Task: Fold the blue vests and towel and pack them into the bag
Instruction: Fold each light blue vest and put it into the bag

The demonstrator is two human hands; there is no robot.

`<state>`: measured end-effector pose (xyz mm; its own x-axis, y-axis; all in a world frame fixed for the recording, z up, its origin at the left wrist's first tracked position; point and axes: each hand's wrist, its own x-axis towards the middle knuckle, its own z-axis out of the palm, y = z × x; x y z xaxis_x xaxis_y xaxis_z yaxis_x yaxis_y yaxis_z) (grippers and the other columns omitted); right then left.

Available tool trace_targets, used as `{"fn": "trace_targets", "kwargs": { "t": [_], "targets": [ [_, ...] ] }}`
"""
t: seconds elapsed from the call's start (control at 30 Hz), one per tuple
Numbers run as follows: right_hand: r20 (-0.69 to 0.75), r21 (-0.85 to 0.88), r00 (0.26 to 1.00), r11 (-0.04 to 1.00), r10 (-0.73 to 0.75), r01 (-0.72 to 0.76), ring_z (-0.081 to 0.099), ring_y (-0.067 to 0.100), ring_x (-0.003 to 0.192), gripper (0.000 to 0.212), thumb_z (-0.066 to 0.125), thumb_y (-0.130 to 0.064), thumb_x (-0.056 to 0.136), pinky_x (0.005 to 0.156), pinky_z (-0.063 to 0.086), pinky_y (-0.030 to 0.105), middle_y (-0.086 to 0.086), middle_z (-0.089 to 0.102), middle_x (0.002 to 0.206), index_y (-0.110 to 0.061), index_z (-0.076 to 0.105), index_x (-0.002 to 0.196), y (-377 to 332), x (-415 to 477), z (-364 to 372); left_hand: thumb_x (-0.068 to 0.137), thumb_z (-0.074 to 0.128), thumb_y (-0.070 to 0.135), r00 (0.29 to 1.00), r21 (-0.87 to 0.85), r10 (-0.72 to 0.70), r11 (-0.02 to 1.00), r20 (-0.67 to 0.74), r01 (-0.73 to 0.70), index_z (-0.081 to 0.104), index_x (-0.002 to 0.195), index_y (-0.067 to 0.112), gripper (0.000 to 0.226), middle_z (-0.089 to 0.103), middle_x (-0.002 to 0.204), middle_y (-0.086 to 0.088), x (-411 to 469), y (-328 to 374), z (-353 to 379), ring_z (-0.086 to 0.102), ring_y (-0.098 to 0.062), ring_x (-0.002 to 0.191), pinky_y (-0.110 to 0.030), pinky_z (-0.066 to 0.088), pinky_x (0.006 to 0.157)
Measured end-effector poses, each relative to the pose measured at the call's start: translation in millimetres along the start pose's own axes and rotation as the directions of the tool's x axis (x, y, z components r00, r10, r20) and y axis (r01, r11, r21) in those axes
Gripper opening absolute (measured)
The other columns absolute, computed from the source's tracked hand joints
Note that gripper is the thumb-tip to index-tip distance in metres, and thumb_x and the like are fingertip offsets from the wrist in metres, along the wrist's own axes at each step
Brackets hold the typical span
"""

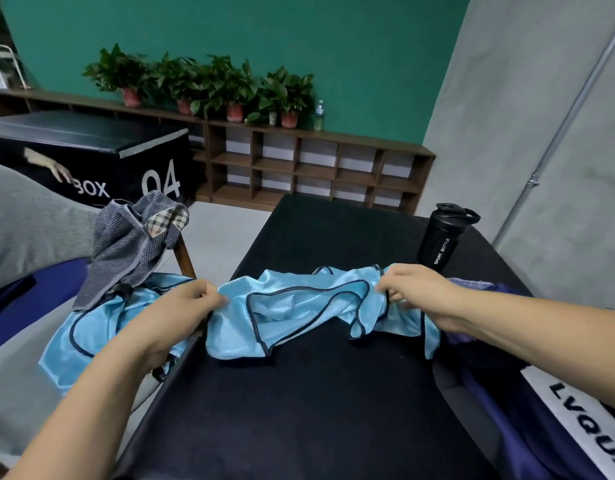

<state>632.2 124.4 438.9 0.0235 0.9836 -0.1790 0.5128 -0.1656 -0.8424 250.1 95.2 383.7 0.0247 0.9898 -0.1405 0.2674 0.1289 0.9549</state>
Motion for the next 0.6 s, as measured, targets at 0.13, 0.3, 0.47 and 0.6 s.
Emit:
{"fn": "trace_targets", "kwargs": {
  "t": [0.13,0.3,0.47,0.6],
  "targets": [
    [0.026,0.242,0.997,0.968,-0.077,0.068,0.049,0.014,0.062,0.030,0.067,-0.009,0.094,0.065,0.043,0.032,-0.004,0.051,0.065,-0.022,0.053,0.071,-25.2,-13.6,-21.7,0.100,0.068,0.017,0.996,-0.264,0.057,0.962,-0.069,-0.073,0.058,0.098,0.016,0.010,0.059,0.081,-0.008,-10.6,19.9,3.0,0.053,-0.020,0.070,-0.038,0.039,0.067],
    [0.046,0.363,0.989,0.925,-0.140,0.114,0.057,0.026,0.076,0.017,0.062,-0.022,0.103,0.074,0.046,0.040,0.011,0.055,0.087,-0.021,0.058,0.086,-56.0,-48.3,-46.4,0.101,0.067,0.015,0.970,-0.388,0.213,0.890,-0.115,-0.241,0.057,0.092,0.022,0.015,0.061,0.080,-0.003,-39.4,64.8,0.2,0.054,-0.017,0.063,-0.038,0.039,0.065],
    [0.050,0.504,0.964,0.840,-0.260,0.200,0.065,0.021,0.077,0.016,0.060,-0.025,0.103,0.076,0.048,0.036,0.007,0.068,0.091,-0.021,0.070,0.091,-101.3,-98.6,-76.3,0.094,0.072,0.013,0.907,-0.492,0.417,0.779,-0.056,-0.388,0.064,0.094,0.028,0.016,0.060,0.101,-0.001,-72.5,116.0,-4.7,0.059,-0.017,0.084,-0.033,0.041,0.071],
    [0.070,0.536,0.926,0.797,-0.371,0.279,0.067,0.021,0.088,0.018,0.067,-0.030,0.099,0.082,0.050,0.035,0.005,0.073,0.105,-0.024,0.071,0.116,-126.8,-140.8,-101.1,0.088,0.073,0.001,0.849,-0.488,0.521,0.719,-0.093,-0.495,0.069,0.108,0.026,0.032,0.054,0.109,-0.007,-94.8,154.4,-9.0,0.060,-0.022,0.101,-0.035,0.054,0.080]
  ]
}}
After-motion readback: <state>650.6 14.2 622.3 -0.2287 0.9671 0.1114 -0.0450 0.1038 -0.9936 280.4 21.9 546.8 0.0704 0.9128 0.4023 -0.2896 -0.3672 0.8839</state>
